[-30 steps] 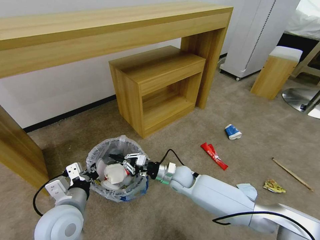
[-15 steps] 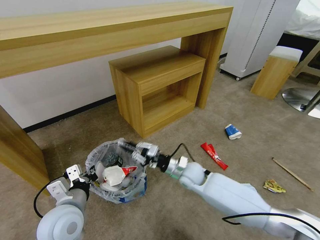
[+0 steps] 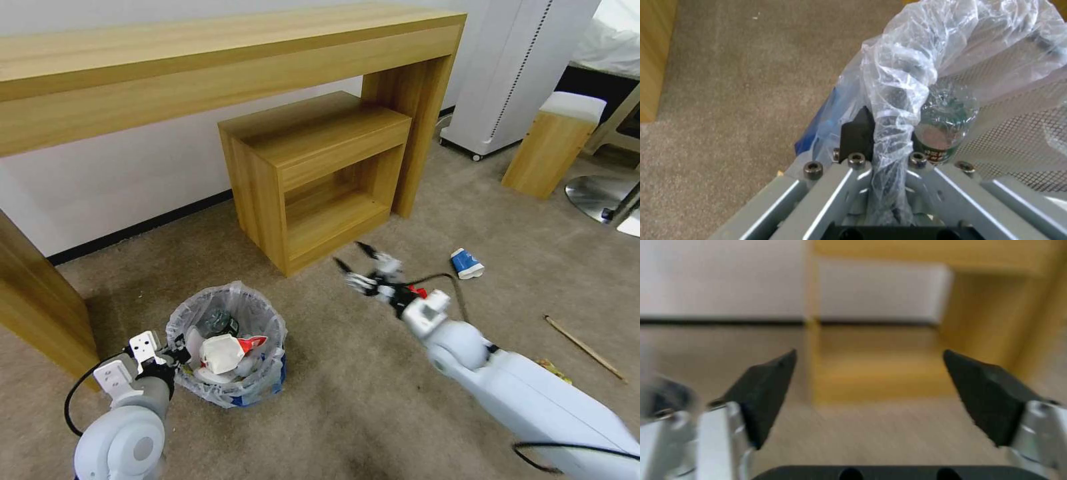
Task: Pick up the trash bin and place the garbage on the floor into it.
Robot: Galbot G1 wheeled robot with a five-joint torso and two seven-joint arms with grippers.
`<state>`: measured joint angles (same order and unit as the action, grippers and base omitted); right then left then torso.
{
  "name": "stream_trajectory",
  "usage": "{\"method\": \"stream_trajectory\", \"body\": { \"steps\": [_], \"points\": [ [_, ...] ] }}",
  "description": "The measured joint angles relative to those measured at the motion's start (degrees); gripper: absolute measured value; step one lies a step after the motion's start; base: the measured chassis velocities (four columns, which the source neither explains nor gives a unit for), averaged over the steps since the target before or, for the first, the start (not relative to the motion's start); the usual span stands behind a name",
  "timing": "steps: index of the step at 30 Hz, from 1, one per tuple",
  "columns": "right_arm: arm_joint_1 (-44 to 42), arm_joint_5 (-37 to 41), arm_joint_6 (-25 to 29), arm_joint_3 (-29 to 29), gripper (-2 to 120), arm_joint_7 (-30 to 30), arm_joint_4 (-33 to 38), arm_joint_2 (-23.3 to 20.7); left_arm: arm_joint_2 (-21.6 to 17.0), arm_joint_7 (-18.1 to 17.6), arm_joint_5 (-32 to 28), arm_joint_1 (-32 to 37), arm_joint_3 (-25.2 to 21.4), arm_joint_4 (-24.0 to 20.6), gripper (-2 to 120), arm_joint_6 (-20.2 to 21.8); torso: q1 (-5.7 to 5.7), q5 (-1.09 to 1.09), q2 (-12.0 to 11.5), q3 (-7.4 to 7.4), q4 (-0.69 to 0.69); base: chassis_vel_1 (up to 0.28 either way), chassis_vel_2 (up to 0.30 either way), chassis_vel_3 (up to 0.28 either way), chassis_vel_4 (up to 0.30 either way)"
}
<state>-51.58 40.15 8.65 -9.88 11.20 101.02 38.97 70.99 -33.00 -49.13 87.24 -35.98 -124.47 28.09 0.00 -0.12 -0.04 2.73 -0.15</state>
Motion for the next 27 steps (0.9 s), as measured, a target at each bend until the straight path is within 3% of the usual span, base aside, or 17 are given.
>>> {"method": "stream_trajectory", "body": {
  "steps": [2, 5, 9, 12, 17, 23, 27],
  "points": [
    [-1.3, 0.0, -1.3, 0.9, 94, 1.9, 0.6, -1.0, 0.1, 0.0, 0.1, 0.0, -0.1, 0.2, 1, -0.1, 0.0, 0.0, 0.0, 0.0, 0.01, 0.0, 0.0, 0.0, 0.0],
    [-7.7, -2.3, -8.4, 5.7, 99, 10.1, 3.8, -6.8, 0.2, 0.0, 0.2, -0.5, -0.6, 1.2, 1, -0.3, 0.0, -0.02, 0.0, 0.0, 0.03, 0.0, 0.0, 0.0, 0.0],
    [-11.1, -3.6, -10.0, 7.4, 100, 12.2, 5.1, -8.9, 0.3, 0.0, 0.3, -0.8, -0.7, 1.6, 1, -0.5, 0.0, 0.02, 0.0, 0.0, 0.03, 0.0, 0.0, 0.0, 0.0],
    [-19.9, -5.3, -12.5, 11.5, 100, 14.4, 7.4, -12.7, 0.1, 0.1, 0.3, -1.4, -1.0, 2.4, 1, -0.9, 0.0, 0.01, 0.0, 0.0, 0.01, 0.0, 0.0, 0.0, 0.0],
    [-27.4, -7.8, -13.3, 12.4, 100, 15.0, 7.9, -16.5, 0.5, 0.6, 0.5, -1.8, -1.5, 3.1, 1, -1.7, 0.0, 0.01, 0.0, 0.0, 0.04, 0.0, 0.0, 0.0, 0.0],
    [-33.4, -11.9, -11.7, 13.3, 100, 15.2, 5.3, -16.9, 0.5, 0.8, 0.5, -2.7, -1.1, 4.1, 1, -2.1, 0.0, 0.01, 0.0, 0.0, 0.02, 0.0, 0.0, 0.0, 0.0],
    [-34.9, -12.1, -9.6, 15.1, 100, 15.2, 5.2, -14.1, 0.6, 1.0, 0.6, -2.9, -0.3, 4.2, 1, -2.1, 0.0, 0.0, 0.0, 0.0, 0.03, 0.0, 0.0, 0.0, 0.0]
  ]
}}
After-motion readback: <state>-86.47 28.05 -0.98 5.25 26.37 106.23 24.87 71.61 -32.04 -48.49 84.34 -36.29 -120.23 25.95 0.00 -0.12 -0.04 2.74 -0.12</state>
